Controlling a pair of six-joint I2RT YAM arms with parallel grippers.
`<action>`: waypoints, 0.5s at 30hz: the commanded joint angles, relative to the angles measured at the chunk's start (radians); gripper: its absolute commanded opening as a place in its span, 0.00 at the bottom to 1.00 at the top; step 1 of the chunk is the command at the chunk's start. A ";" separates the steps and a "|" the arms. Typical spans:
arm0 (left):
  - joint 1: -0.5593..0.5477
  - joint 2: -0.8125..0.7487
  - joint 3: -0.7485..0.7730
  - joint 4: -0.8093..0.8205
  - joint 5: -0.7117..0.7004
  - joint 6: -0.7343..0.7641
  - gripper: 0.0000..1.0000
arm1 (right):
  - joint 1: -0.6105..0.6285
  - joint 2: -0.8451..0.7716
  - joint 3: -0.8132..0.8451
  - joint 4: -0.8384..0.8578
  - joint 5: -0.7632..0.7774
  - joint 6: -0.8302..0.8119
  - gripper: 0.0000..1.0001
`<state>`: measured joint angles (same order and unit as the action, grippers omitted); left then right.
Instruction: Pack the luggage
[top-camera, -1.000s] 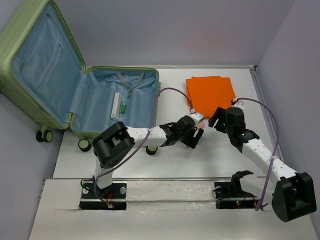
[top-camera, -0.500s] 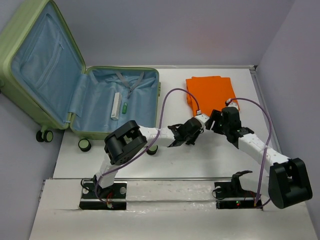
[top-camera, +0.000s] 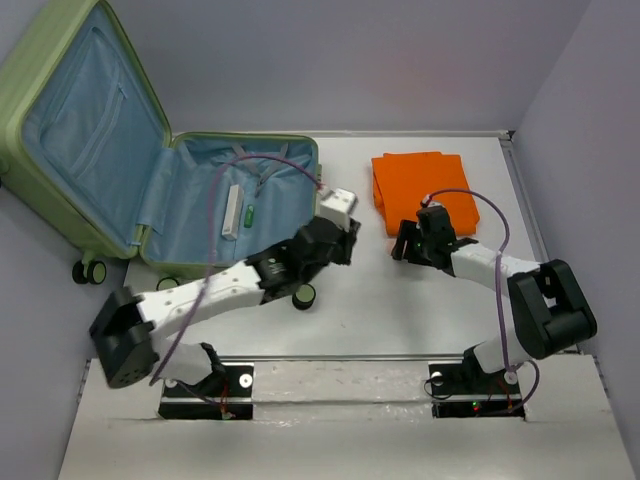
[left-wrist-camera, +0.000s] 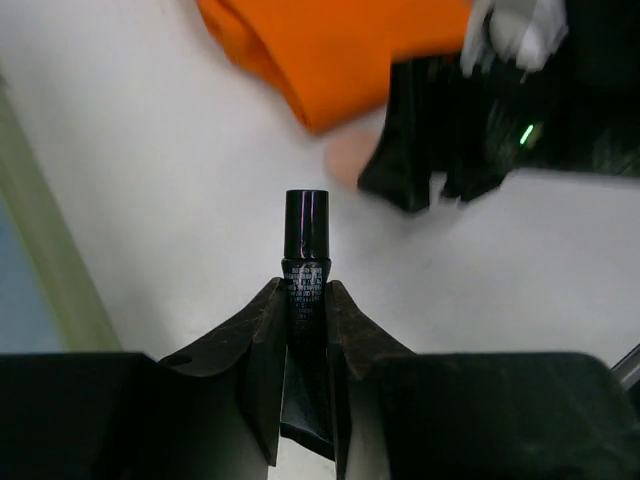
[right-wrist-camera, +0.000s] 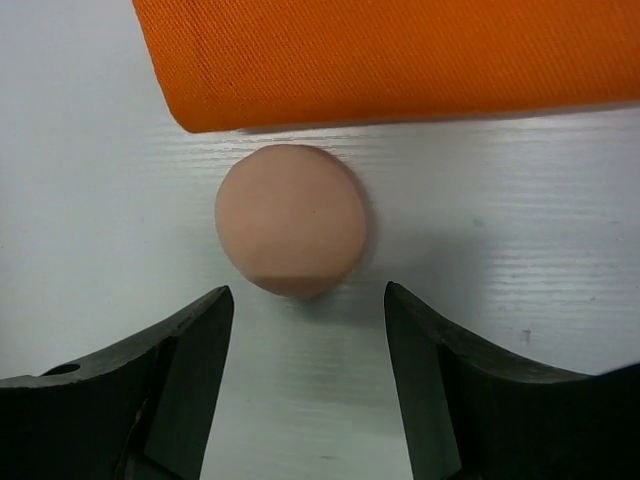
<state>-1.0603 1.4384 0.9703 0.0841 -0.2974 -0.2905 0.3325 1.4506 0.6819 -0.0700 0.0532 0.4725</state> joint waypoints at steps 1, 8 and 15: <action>0.204 -0.333 -0.063 -0.007 -0.174 -0.127 0.31 | 0.023 0.086 0.074 0.067 0.030 0.021 0.65; 0.529 -0.460 -0.219 0.036 -0.125 -0.245 0.99 | 0.063 0.077 0.071 0.116 0.082 0.049 0.07; 0.542 -0.504 -0.263 0.081 -0.063 -0.256 0.99 | 0.204 -0.171 0.089 0.073 0.027 0.028 0.07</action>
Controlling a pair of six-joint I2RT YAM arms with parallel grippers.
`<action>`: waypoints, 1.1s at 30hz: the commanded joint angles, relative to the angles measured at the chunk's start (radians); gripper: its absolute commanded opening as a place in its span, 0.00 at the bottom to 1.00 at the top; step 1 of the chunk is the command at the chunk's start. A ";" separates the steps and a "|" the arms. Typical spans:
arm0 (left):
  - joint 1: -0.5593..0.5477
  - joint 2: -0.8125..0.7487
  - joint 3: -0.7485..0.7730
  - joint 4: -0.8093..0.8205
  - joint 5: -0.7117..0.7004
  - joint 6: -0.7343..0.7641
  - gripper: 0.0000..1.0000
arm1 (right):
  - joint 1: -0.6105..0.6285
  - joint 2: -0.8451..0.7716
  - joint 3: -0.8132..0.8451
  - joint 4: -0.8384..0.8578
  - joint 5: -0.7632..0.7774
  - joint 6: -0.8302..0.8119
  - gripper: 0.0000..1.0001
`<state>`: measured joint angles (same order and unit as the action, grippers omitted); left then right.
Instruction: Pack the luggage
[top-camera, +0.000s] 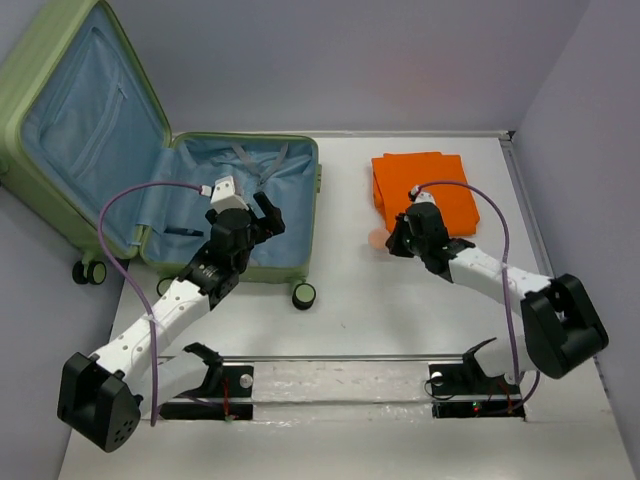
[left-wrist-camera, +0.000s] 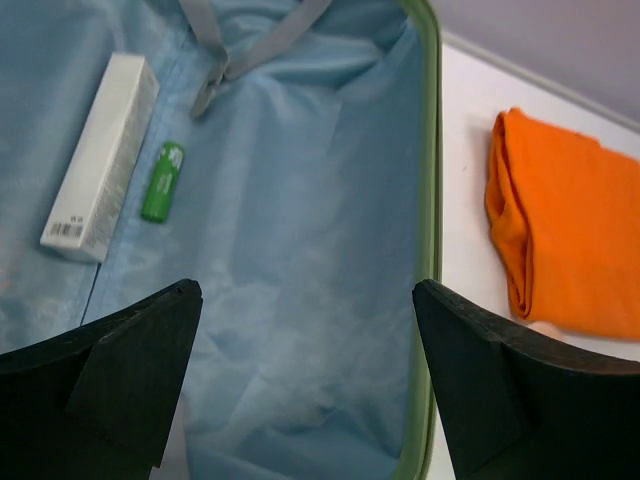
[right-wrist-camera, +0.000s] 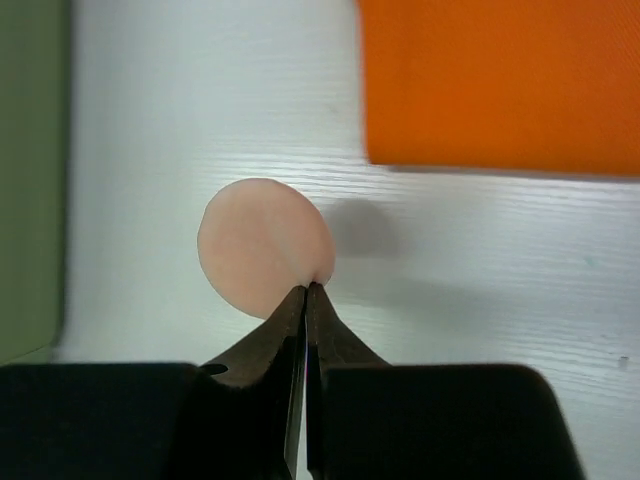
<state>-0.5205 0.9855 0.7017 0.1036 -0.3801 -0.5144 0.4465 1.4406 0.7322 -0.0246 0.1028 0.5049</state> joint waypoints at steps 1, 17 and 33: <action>0.002 -0.067 0.007 0.064 0.030 -0.032 0.99 | 0.106 -0.180 0.058 0.028 -0.032 -0.005 0.07; 0.001 -0.257 -0.016 -0.012 0.190 -0.062 0.99 | 0.258 0.187 0.691 -0.115 -0.149 -0.075 0.90; -0.159 -0.058 0.002 0.197 0.331 -0.053 0.99 | -0.436 -0.014 -0.029 0.109 -0.026 0.265 0.74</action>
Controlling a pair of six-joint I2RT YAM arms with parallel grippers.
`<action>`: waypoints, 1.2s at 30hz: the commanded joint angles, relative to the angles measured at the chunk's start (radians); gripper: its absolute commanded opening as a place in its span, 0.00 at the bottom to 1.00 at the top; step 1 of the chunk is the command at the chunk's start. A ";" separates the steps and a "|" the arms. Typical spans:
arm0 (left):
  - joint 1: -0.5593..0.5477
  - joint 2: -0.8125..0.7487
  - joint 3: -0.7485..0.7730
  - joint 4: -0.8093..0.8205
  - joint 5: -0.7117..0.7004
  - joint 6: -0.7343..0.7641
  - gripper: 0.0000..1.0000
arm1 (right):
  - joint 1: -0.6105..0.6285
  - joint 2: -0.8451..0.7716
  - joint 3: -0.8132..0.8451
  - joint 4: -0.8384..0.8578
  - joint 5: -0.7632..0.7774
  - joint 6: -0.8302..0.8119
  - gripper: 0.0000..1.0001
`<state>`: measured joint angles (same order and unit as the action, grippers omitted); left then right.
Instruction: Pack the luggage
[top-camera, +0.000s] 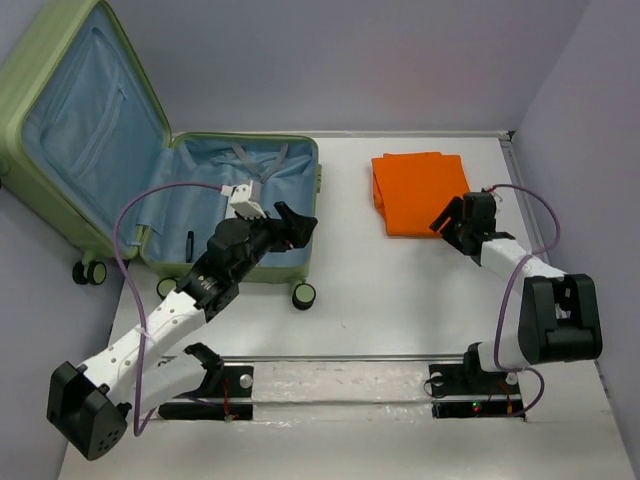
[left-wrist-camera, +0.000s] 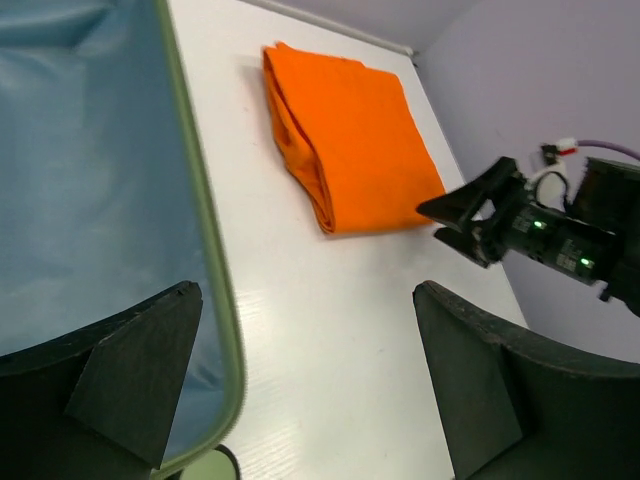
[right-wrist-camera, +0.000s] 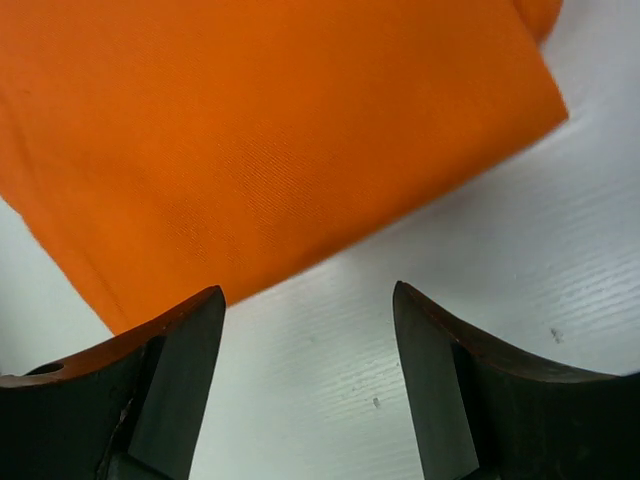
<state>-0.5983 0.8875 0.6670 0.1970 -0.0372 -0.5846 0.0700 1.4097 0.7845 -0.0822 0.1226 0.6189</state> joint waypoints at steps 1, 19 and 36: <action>-0.107 0.054 0.046 0.104 -0.026 0.023 0.99 | -0.074 0.034 -0.094 0.186 -0.067 0.172 0.73; -0.291 0.471 0.310 0.099 -0.142 0.137 0.99 | -0.128 0.094 -0.331 0.498 -0.248 0.361 0.11; -0.301 1.132 0.913 -0.125 -0.150 0.206 0.99 | -0.128 -0.718 -0.576 -0.063 -0.313 0.157 0.80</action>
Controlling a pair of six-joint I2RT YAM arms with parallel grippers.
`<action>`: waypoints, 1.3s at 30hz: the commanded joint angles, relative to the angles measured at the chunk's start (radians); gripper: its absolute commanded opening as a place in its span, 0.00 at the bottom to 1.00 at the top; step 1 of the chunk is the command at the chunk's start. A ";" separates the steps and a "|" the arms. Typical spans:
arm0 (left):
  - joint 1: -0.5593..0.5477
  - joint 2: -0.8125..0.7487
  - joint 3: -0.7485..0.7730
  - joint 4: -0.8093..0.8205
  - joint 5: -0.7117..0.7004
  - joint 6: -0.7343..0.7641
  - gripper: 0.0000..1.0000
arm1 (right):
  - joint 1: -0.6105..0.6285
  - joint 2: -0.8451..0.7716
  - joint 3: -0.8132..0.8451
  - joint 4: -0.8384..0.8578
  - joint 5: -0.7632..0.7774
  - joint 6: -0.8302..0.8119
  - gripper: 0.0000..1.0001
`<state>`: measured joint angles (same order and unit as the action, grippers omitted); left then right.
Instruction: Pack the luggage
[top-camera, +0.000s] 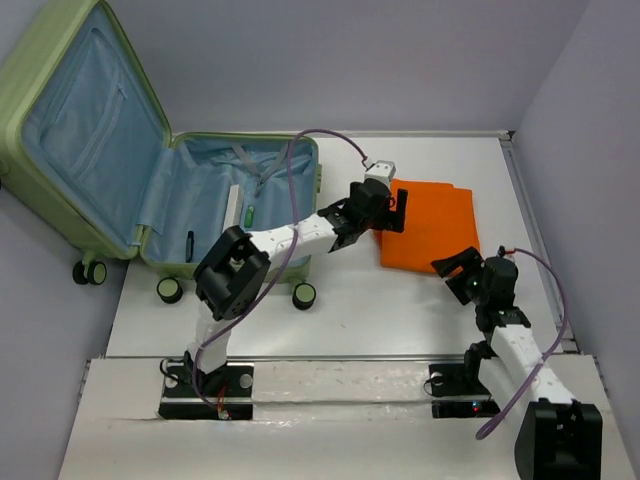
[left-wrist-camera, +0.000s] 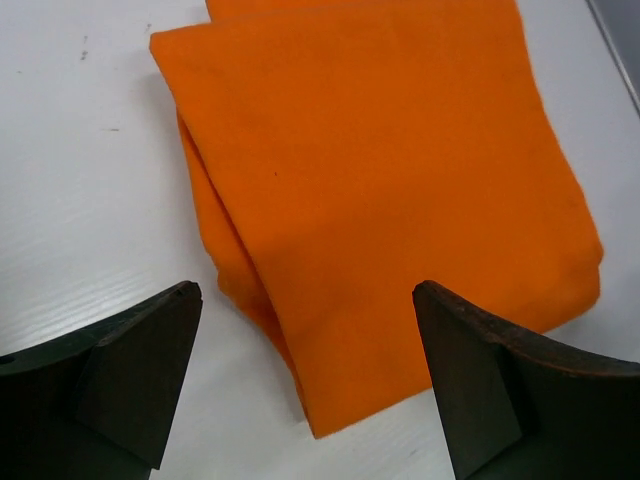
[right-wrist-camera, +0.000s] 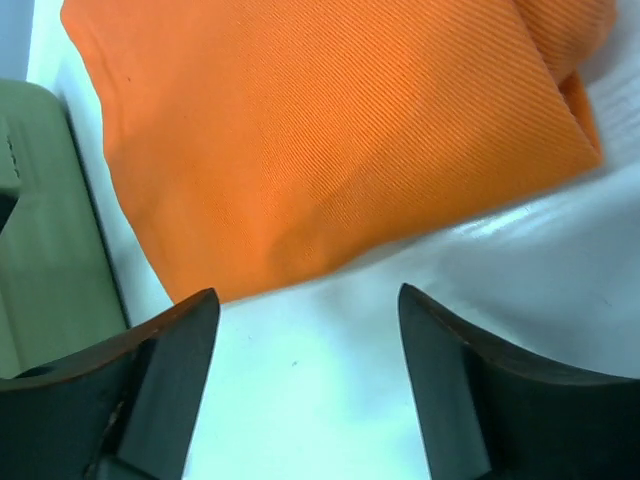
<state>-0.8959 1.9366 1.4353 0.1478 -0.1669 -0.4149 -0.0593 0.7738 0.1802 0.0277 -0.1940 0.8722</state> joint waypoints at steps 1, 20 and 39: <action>-0.001 0.141 0.208 -0.108 -0.029 0.036 0.99 | 0.001 -0.097 0.036 -0.184 0.010 -0.104 0.83; 0.074 0.637 0.754 -0.335 0.066 -0.028 0.96 | 0.001 -0.209 0.128 -0.239 -0.068 -0.156 0.83; 0.189 0.380 0.214 -0.004 0.139 -0.090 0.06 | 0.001 -0.033 0.263 -0.235 0.321 -0.205 1.00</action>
<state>-0.7441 2.3844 1.7767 0.1688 -0.0002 -0.5438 -0.0593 0.6502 0.5011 -0.2672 -0.0467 0.6693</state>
